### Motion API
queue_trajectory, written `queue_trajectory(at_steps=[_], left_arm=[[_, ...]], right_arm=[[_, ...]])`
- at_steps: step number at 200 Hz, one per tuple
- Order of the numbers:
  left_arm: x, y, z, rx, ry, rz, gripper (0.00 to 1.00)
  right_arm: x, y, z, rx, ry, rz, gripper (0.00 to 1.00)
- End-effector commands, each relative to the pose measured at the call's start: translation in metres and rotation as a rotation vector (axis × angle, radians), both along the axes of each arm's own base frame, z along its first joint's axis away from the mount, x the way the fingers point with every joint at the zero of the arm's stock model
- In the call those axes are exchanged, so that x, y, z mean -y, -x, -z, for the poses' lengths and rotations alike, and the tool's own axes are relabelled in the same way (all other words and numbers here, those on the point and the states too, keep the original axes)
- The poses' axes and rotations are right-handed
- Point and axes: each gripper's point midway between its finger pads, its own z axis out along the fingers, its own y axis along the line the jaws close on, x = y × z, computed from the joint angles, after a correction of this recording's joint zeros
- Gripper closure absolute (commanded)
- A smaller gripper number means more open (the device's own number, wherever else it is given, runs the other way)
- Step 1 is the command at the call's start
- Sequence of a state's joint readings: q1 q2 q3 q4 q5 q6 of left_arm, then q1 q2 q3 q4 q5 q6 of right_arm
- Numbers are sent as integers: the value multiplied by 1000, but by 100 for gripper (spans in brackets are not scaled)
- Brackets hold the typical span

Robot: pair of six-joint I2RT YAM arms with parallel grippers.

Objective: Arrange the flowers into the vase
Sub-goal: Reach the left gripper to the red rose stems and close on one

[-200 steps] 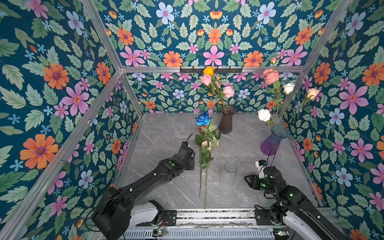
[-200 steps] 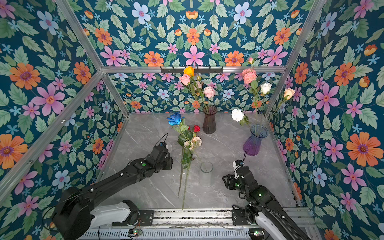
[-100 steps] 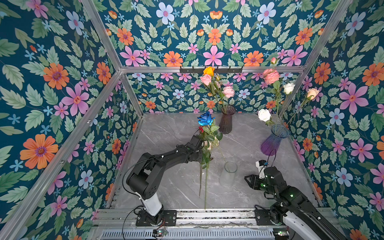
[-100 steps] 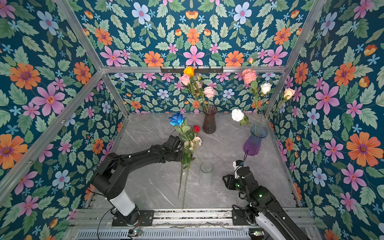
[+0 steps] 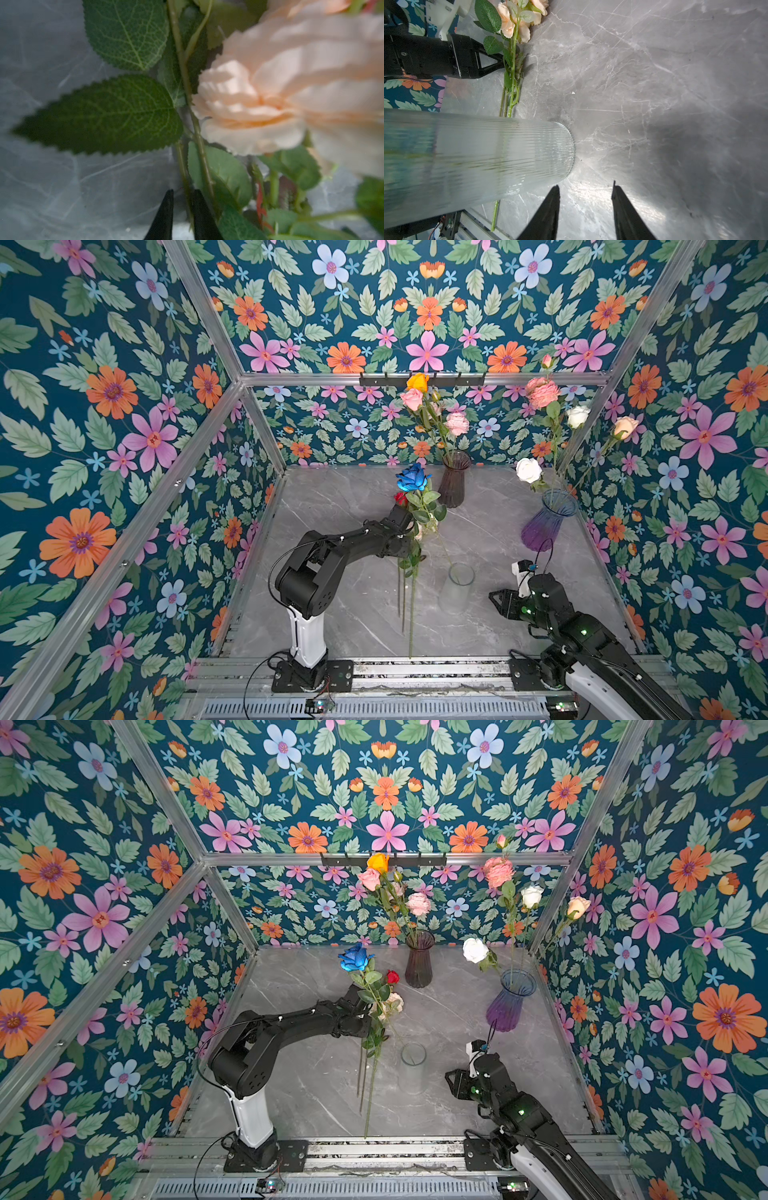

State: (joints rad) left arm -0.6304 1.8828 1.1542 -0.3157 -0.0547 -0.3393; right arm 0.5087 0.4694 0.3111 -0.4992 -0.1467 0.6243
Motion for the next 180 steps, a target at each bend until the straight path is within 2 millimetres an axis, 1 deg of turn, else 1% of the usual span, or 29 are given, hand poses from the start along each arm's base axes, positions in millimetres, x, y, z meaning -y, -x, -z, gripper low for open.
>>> queue_trajectory(at_steps=[1,12,30,43,75,82,106,124,136,161,180], left_arm=[[-13,4,3,-9,-66,-2,79],[-15,6,5,-10,-73,0,82],[-20,9,8,-17,-93,1,83],[-20,11,10,-23,-91,5,84],[-16,14,15,-46,-63,14,96],[-16,13,15,-48,-51,12,100],[-18,10,7,-30,-25,-6,100],[-25,6,-7,1,-24,-24,100],[-32,2,-22,32,-22,-43,100],[-49,-7,-62,118,-13,-89,100],[-59,-10,-96,185,-5,-112,100]], right_arm=[[-1,-3,-3,18,-2,1,57],[-1,-3,-3,19,-3,0,57],[-1,-3,-3,17,-2,0,57],[-1,-3,-3,17,0,0,57],[0,-3,-2,17,1,2,57],[0,-3,-3,17,0,4,57],[0,-3,-3,17,0,4,57],[0,-3,-2,16,1,3,57],[0,-3,-2,14,1,3,57],[0,-3,-2,13,2,4,57],[0,-3,-3,14,1,3,57]])
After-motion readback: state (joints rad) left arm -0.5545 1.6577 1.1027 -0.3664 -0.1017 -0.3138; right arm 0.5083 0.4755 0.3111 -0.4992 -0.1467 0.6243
